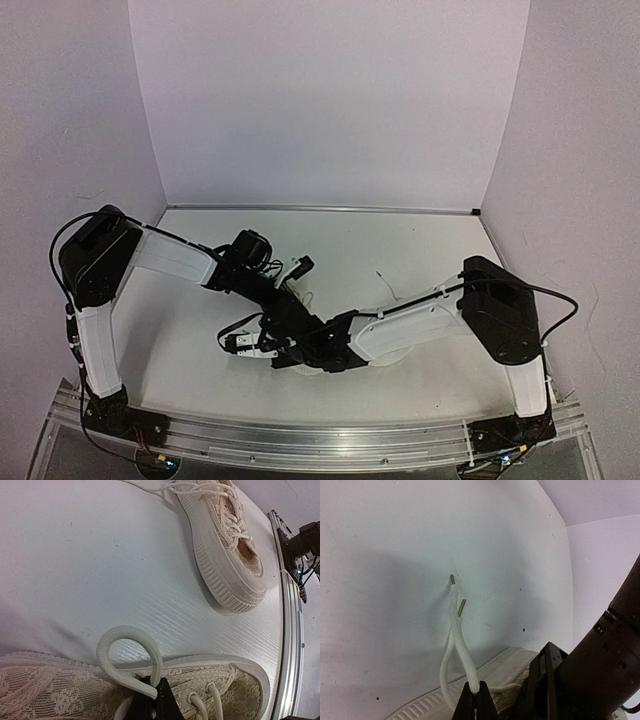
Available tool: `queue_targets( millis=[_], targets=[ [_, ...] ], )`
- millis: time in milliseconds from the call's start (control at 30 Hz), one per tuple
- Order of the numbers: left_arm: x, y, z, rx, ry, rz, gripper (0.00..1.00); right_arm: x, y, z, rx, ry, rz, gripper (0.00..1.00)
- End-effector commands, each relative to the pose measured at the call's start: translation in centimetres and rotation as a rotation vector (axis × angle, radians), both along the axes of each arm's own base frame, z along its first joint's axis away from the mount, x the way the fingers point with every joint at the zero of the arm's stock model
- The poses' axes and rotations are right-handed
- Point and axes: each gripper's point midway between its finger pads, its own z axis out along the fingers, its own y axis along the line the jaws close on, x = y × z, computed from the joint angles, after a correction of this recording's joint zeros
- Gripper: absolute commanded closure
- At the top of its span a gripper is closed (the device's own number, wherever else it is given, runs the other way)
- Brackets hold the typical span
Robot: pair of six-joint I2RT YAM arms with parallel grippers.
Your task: Tie the shoes
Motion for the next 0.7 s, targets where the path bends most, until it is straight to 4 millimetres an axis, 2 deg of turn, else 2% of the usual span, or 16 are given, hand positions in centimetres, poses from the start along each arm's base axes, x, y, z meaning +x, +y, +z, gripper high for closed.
queue_targets(
  millis=[0, 400, 667],
  targets=[
    [-1.5, 0.4, -2.1, 0.066, 0.070, -0.025, 1.00, -0.3, -0.3, 4.2, 0.159, 0.049, -0.035, 1.00],
    [-1.6, 0.6, -2.3, 0.075, 0.068, -0.018, 1.00, -0.2, -3.2, 5.2, 0.328, 0.108, -0.150, 1.00],
    [-1.5, 0.7, -2.5, 0.082, 0.066, -0.015, 1.00, 0.9, -6.6, 4.9, 0.458, 0.161, -0.325, 0.99]
  ],
)
